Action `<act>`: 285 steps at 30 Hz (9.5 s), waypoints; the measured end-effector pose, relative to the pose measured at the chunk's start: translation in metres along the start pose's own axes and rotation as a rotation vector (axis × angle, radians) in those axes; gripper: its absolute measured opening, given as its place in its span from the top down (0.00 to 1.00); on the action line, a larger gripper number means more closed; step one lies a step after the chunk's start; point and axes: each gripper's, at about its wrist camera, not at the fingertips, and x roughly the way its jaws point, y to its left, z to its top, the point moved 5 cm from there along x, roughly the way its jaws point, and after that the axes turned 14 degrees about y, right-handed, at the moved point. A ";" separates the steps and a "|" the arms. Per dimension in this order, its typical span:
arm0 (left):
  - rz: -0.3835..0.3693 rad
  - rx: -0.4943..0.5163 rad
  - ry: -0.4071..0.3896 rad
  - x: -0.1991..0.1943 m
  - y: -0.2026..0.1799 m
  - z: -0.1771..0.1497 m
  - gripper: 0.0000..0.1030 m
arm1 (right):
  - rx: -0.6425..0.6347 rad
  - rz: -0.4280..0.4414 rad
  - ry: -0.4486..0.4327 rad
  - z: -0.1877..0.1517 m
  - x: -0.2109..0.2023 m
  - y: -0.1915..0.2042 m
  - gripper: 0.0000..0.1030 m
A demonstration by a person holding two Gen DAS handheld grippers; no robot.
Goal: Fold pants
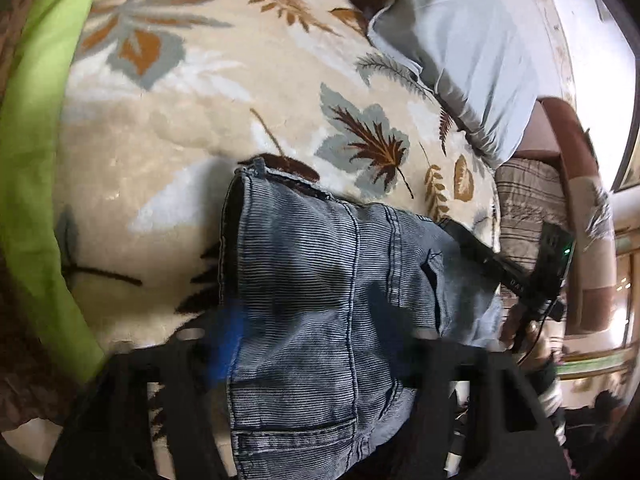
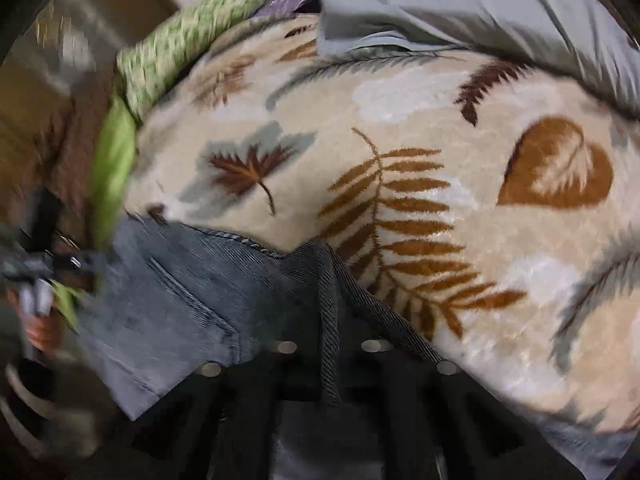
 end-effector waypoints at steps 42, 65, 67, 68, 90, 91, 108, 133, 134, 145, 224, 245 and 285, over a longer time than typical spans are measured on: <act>-0.102 0.138 0.133 0.112 -0.205 -0.131 0.32 | 0.692 0.056 -0.421 -0.299 -0.149 -0.172 0.56; -0.069 -0.145 0.175 0.167 -0.189 -0.113 0.96 | 1.152 0.693 -0.392 -0.316 -0.073 -0.216 0.88; -0.084 -0.121 0.153 0.156 -0.199 -0.112 0.96 | 1.057 0.645 -0.444 -0.299 -0.102 -0.219 0.90; -0.101 -0.095 0.134 0.149 -0.209 -0.111 0.96 | 0.984 0.589 -0.499 -0.289 -0.127 -0.218 0.90; 0.085 0.185 0.217 0.148 -0.211 -0.147 0.89 | 0.778 0.073 -0.510 -0.353 -0.164 -0.242 0.48; 0.087 0.198 0.188 0.131 -0.205 -0.147 0.87 | 0.755 0.054 -0.520 -0.345 -0.171 -0.243 0.46; 0.186 -0.231 -0.087 -0.023 0.016 -0.007 0.41 | 0.729 -0.084 -0.322 -0.230 -0.119 -0.298 0.45; 0.303 -0.062 -0.050 0.007 -0.002 0.016 0.85 | 0.845 -0.185 -0.296 -0.221 -0.110 -0.318 0.91; 0.309 -0.062 -0.054 0.003 -0.002 0.012 0.82 | 0.846 -0.185 -0.302 -0.226 -0.117 -0.315 0.89; 0.032 -0.052 -0.051 -0.029 -0.026 -0.104 0.44 | 0.856 -0.012 -0.363 -0.332 -0.133 -0.242 0.68; 0.347 0.652 0.337 0.186 -0.370 -0.066 0.28 | 0.994 0.354 -0.644 -0.394 -0.078 -0.234 0.45; 0.479 1.023 0.637 0.366 -0.527 -0.049 0.28 | 0.938 0.517 -0.736 -0.390 -0.067 -0.234 0.39; 0.183 1.453 0.873 0.403 -0.524 -0.111 0.29 | 0.845 0.850 -0.897 -0.375 -0.056 -0.250 0.64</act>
